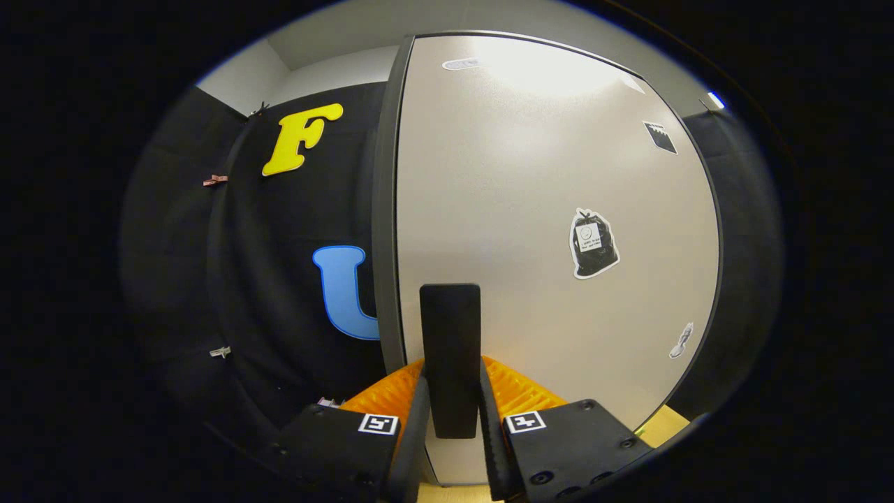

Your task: Open the shoe cabinet door, grab the shoes and put them into the shoe cabinet, then close the shoe cabinet door.

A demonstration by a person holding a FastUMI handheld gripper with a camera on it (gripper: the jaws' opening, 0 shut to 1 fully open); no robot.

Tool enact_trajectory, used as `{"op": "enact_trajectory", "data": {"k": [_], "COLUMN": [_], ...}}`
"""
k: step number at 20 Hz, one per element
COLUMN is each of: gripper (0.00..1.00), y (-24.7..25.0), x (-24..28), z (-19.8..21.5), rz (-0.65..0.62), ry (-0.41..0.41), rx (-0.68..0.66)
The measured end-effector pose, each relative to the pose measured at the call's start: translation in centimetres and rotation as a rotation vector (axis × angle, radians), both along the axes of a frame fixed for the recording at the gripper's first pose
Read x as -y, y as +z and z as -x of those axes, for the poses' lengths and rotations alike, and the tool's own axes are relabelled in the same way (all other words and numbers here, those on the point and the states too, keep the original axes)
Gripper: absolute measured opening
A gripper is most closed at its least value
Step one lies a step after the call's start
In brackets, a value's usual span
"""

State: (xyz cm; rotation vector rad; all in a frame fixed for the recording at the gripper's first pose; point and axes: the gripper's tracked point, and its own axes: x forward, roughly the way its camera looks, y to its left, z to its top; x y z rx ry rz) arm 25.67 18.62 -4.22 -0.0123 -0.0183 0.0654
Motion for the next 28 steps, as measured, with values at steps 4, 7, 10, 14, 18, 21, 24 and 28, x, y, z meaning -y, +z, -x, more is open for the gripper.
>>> {"op": "enact_trajectory", "data": {"k": [4,7,10,14,18,21,24,28], "gripper": [0.3,0.24,0.24,0.24,0.24,0.24,0.24,0.24], "y": [-0.1,0.0,0.1,0.3,0.4,0.3,0.5,0.7], "x": [0.1,0.1,0.3,2.5,5.2,7.2,9.3,12.6], "z": [0.1,1.1,3.4,9.4,14.0,16.5,18.1,20.3], "rz": [0.003,0.001,-0.018,-0.023,-0.035,-0.045,-0.051,-0.052], "ry": [0.026,0.059,0.094,0.134,0.176,0.182,0.179,0.156], "rx": [-0.001,-0.013,-0.017,-0.002,-0.028,-0.051,-0.06,-0.059]}}
